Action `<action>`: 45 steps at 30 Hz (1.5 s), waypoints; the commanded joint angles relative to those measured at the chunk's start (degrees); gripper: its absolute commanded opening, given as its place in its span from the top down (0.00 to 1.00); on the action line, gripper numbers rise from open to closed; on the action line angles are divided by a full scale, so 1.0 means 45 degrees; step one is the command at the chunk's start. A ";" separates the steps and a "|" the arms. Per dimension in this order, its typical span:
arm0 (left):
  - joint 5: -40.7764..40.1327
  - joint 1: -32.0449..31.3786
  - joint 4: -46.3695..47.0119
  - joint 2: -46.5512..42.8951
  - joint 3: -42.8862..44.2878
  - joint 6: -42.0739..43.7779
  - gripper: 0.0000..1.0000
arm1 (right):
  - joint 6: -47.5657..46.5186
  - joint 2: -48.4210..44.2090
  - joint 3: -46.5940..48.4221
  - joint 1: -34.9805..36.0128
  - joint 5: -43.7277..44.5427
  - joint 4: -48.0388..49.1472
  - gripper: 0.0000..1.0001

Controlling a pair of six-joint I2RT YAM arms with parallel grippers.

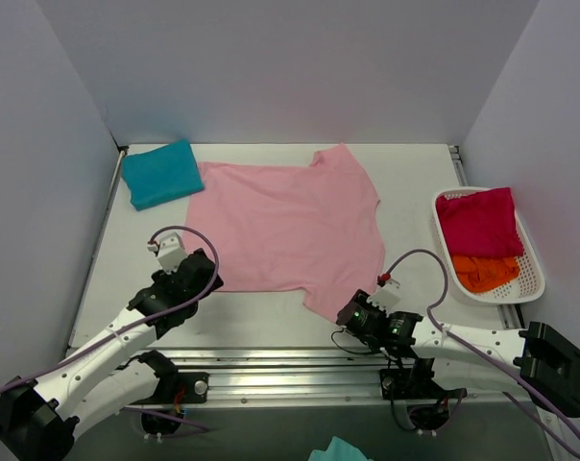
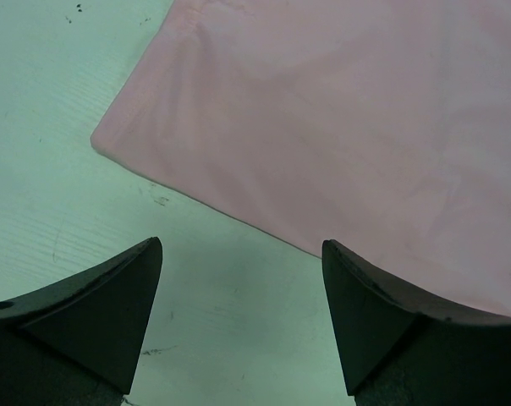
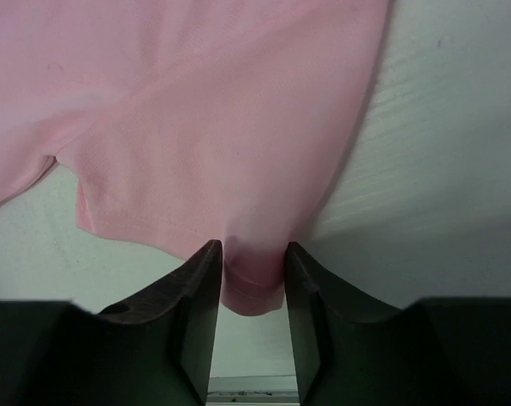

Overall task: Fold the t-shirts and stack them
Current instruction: Flatten the tshirt out, then fold the tshirt

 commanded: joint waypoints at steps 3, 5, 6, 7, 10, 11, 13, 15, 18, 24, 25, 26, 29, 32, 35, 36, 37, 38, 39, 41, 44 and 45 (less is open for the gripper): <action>-0.0468 -0.0095 -0.1606 -0.0027 0.0388 -0.1616 0.16 | 0.0236 -0.0823 -0.0075 0.0105 0.0353 -0.1635 0.85; -0.0567 -0.0075 -0.2096 0.0206 0.0369 -0.2260 0.18 | 0.0178 -0.1194 0.0139 0.0105 0.0489 -0.2161 0.91; -0.0606 -0.0075 -0.2116 0.0285 0.0311 -0.2418 0.18 | 0.0158 -0.1350 0.0237 0.0105 0.0722 -0.2338 0.93; -0.0645 -0.0075 -0.2174 0.0421 0.0291 -0.2613 0.18 | 0.0100 -0.1622 0.0315 0.0105 0.0821 -0.2437 0.95; -0.0743 -0.0075 -0.1846 0.1201 0.0116 -0.3530 0.20 | -0.0154 -0.1936 0.0783 0.0105 0.1485 -0.2924 0.99; -0.0743 -0.0075 -0.1553 0.1359 0.0038 -0.3630 0.21 | -0.0232 -0.1976 0.0939 0.0105 0.1641 -0.3255 0.99; -0.0840 -0.0075 -0.0813 0.2000 -0.0118 -0.3844 0.21 | -0.0447 -0.2073 0.1428 0.0066 0.2108 -0.3646 0.99; -0.1016 -0.0056 -0.0342 0.2529 -0.0100 -0.4333 0.22 | -0.0680 -0.2210 0.1740 0.0027 0.2383 -0.4096 0.99; -0.1017 -0.0056 0.0263 0.3701 0.0095 -0.4627 0.26 | -0.1108 -0.2503 0.1743 -0.0090 0.2405 -0.4080 1.00; -0.1348 -0.0115 -0.0220 0.5519 0.0525 -0.5777 0.33 | -0.1327 -0.2503 0.1605 -0.0383 0.2306 -0.3863 1.00; -0.1407 -0.0115 -0.0299 0.5675 0.0525 -0.6108 0.34 | -0.1133 -0.2562 0.1566 -0.0383 0.2384 -0.3979 1.00; -0.1427 -0.0115 -0.0358 0.5696 0.0467 -0.6266 0.34 | -0.1092 -0.2678 0.1547 -0.0422 0.2559 -0.3961 1.00; -0.1641 -0.0115 -0.0632 0.5657 0.0428 -0.6541 0.39 | -0.0956 -0.3166 0.1508 -0.0655 0.2814 -0.4078 1.00; -0.1875 -0.0115 -0.0807 0.5287 0.0370 -0.6774 0.39 | -0.1324 -0.3421 0.1488 -0.1143 0.2796 -0.3903 1.00; -0.2227 -0.0192 -0.0828 0.4118 -0.0137 -0.7028 0.41 | -0.2201 -0.3499 0.1371 -0.2021 0.2269 -0.3338 1.00; -0.2286 -0.0193 -0.0943 0.3708 -0.0351 -0.7145 0.40 | -0.2379 -0.3480 0.1371 -0.2449 0.2094 -0.3239 1.00; -0.2325 -0.0193 -0.0809 0.3047 -0.0779 -0.7088 0.37 | -0.2516 -0.3403 0.1371 -0.2589 0.1879 -0.3103 1.00; -0.2171 -0.0173 -0.0518 0.2885 -0.0918 -0.6856 0.32 | -0.2595 -0.3363 0.1371 -0.2668 0.1838 -0.3063 1.00; -0.2130 -0.0115 -0.0631 0.2884 -0.0920 -0.6834 0.30 | -0.2654 -0.3324 0.1409 -0.2726 0.1819 -0.3043 1.00; -0.2149 -0.0056 -0.1216 0.3603 -0.0358 -0.7438 0.29 | -0.2635 -0.3343 0.1487 -0.2785 0.1916 -0.3140 1.00; -0.2208 -0.0075 -0.2018 0.4796 0.0366 -0.8025 0.33 | -0.2634 -0.3558 0.1546 -0.3097 0.2130 -0.3161 1.00; -0.2208 -0.0075 -0.1845 0.4894 0.0369 -0.7948 0.35 | -0.2693 -0.3636 0.1546 -0.3214 0.2131 -0.3102 1.00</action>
